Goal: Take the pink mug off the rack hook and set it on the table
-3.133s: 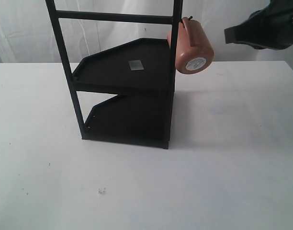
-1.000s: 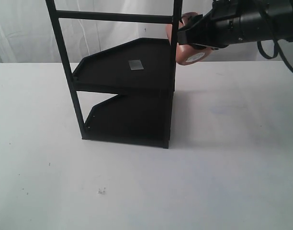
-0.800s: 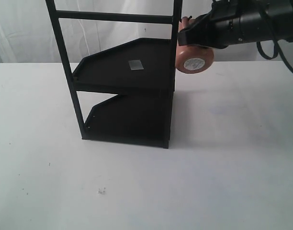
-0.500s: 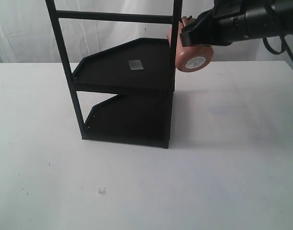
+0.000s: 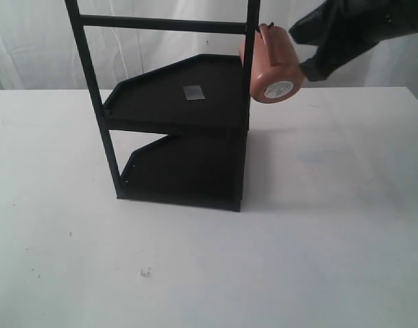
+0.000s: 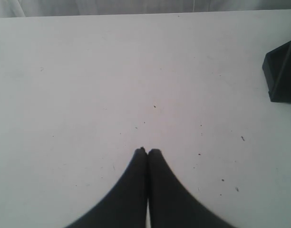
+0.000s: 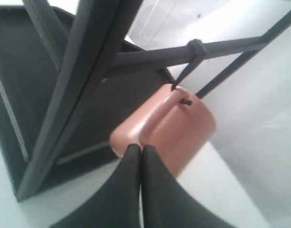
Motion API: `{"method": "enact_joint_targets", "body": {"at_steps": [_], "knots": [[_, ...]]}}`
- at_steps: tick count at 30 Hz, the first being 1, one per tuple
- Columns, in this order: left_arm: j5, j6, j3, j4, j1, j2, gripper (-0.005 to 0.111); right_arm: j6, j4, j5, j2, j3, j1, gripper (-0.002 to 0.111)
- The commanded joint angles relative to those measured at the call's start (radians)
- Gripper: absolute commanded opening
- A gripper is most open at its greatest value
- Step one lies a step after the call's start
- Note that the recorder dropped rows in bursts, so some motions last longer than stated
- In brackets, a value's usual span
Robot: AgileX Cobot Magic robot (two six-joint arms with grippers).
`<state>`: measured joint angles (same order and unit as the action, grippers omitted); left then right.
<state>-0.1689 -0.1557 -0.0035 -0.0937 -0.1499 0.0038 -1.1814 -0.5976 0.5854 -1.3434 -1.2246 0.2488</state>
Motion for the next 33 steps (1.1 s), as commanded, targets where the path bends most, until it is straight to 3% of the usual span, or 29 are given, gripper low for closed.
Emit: {"method": "enact_joint_targets", "body": {"at_steps": [1,10,22,29,33], "knots": [[0.004,-0.001,0.003,0.003,0.004,-0.004,0.0,-0.026,0.189,0.022,0.097,-0.007,0.0,0.0],[0.004,-0.001,0.003,0.003,0.004,-0.004,0.0,-0.026,0.008,-0.062,0.03,-0.007,0.0,0.001],[0.004,-0.001,0.003,0.003,0.004,-0.004,0.0,-0.029,-0.165,-0.103,-0.1,-0.007,0.0,0.047],[0.004,-0.001,0.003,0.003,0.004,-0.004,0.0,-0.036,-0.27,-0.166,-0.167,-0.007,0.0,0.049],[0.004,-0.001,0.003,0.003,0.004,-0.004,0.0,-0.147,-0.395,-0.171,-0.212,-0.009,0.0,0.049]]}}
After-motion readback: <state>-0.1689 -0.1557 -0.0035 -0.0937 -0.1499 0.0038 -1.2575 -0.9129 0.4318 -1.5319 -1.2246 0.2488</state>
